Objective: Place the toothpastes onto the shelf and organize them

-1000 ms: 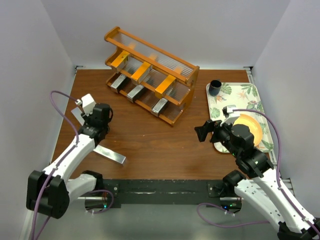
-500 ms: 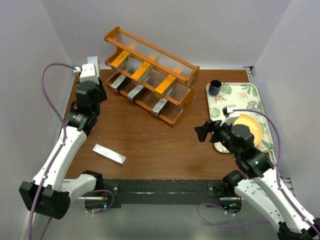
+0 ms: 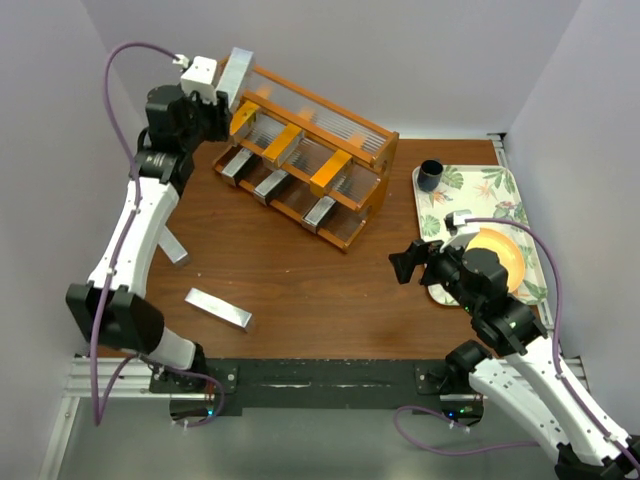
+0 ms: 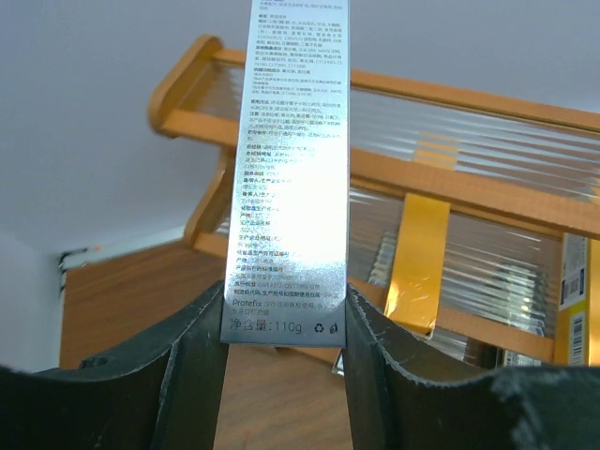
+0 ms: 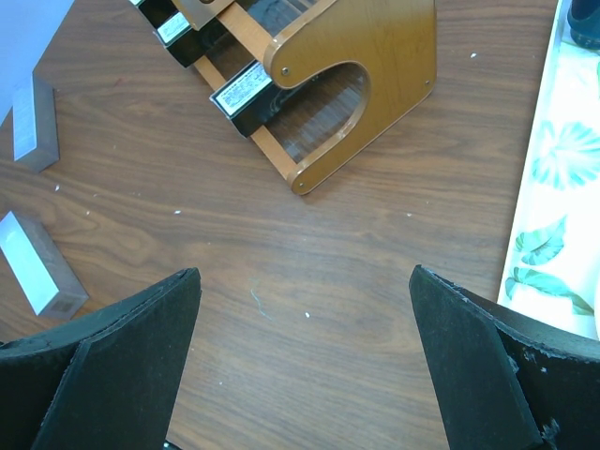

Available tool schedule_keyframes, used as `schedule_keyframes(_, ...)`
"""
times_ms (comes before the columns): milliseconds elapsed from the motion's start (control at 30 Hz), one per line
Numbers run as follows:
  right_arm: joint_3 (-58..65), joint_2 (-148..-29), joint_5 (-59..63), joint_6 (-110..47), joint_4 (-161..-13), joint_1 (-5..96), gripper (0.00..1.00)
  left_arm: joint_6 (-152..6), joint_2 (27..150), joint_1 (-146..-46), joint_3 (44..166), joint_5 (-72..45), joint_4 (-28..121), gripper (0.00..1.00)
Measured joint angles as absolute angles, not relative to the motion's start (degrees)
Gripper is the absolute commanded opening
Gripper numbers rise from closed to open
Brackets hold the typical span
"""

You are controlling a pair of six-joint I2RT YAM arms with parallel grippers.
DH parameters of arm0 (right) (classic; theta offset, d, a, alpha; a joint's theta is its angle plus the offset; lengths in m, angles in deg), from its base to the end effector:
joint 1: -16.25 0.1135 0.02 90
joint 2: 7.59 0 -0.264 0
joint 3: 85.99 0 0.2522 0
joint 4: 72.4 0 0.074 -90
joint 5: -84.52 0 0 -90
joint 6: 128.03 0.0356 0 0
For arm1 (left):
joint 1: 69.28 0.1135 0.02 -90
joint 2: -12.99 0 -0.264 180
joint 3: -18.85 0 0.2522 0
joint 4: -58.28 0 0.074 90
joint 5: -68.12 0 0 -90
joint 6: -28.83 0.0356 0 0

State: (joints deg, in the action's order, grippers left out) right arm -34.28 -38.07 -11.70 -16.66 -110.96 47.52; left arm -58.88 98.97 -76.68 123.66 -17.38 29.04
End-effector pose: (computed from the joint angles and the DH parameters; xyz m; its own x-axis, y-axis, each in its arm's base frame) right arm 0.1148 0.0652 0.3062 -0.3929 0.1852 -0.9007 -0.3054 0.8976 0.3178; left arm 0.3446 -0.0476 0.4385 -0.1709 0.0624 -0.9833 0.2119 0.9770 0.0251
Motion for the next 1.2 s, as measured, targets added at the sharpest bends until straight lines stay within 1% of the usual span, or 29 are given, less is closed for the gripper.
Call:
schedule_keyframes(133, -34.3, -38.5, -11.5, -16.7, -110.9, 47.5, 0.98, -57.0, 106.3, -75.2, 131.4, -9.5, 27.7, 0.1)
schedule_keyframes(300, -34.4, -39.9, -10.4, -16.7, -110.4, 47.5, 0.98, -55.5, 112.2, -72.1, 137.5, -2.7, 26.4, 0.11)
schedule_keyframes(700, -35.0, -41.3, -9.8, -16.8, -110.1, 47.5, 0.98, -54.5, 124.6, -69.3, 154.4, 6.0, 25.6, 0.14)
schedule_keyframes(967, -35.0, -41.6, -8.9, -17.2, -109.6, 47.5, 0.98, -54.5, 130.5, -67.6, 156.6, 7.7, 25.5, 0.15)
schedule_keyframes(1033, -35.0, -41.8, -8.9, -17.3, -109.5, 47.5, 0.98, -54.5, 131.1, -67.3, 156.6, 7.8, 25.3, 0.18)
schedule_keyframes(1200, -35.0, -42.1, -8.9, -17.3, -109.4, 47.5, 0.98, -54.5, 131.3, -66.8, 157.0, 8.6, 25.1, 0.21)
